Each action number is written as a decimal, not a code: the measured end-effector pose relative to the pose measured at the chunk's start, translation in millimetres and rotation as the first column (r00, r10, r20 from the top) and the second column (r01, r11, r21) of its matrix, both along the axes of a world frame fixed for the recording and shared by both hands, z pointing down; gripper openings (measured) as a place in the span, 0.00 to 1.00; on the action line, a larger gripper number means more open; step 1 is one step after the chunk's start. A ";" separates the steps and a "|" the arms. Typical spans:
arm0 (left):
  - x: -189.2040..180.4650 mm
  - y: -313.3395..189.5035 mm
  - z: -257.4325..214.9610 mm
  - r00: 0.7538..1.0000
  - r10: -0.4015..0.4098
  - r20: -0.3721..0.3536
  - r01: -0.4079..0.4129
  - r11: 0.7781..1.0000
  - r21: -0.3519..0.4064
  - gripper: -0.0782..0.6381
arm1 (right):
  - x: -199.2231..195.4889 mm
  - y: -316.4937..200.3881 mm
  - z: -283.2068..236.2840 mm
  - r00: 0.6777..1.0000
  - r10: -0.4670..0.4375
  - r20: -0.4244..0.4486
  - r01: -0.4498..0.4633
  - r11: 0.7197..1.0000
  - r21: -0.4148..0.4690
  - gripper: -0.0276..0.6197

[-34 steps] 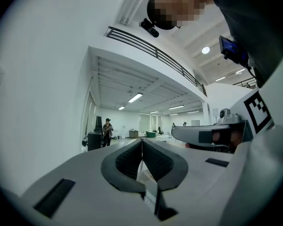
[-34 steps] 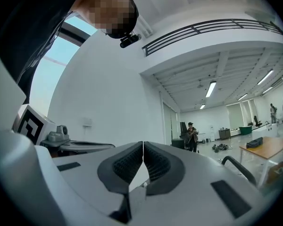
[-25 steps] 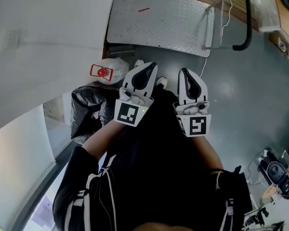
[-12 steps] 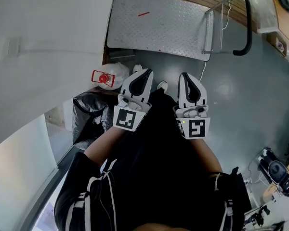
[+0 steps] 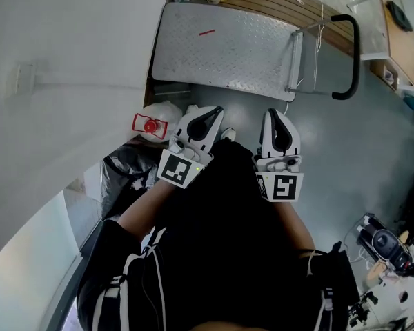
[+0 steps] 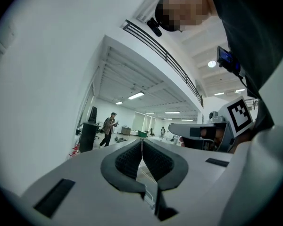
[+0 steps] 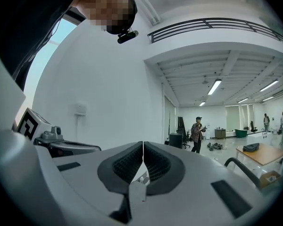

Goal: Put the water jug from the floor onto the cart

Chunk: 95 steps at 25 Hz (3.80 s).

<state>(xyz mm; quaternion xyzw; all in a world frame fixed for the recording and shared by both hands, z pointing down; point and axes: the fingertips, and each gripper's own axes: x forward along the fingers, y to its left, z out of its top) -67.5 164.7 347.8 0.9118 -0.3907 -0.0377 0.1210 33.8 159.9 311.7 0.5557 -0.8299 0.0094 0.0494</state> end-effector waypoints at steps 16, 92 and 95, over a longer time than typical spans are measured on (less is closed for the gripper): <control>-95.2 -43.4 36.9 0.998 -0.020 -0.055 0.015 0.995 -0.096 0.14 | -89.7 -57.7 17.7 0.997 -0.070 -0.015 0.069 0.996 -0.059 0.07; -285.9 113.6 551.8 0.894 0.173 0.414 0.393 0.145 -0.908 0.19 | -105.0 -44.4 83.8 0.988 -0.151 0.023 0.151 0.949 -0.278 0.07; -289.1 107.7 547.1 0.894 0.141 0.425 0.410 0.126 -0.903 0.19 | -102.8 -47.0 83.2 0.993 -0.115 0.040 0.122 0.955 -0.271 0.07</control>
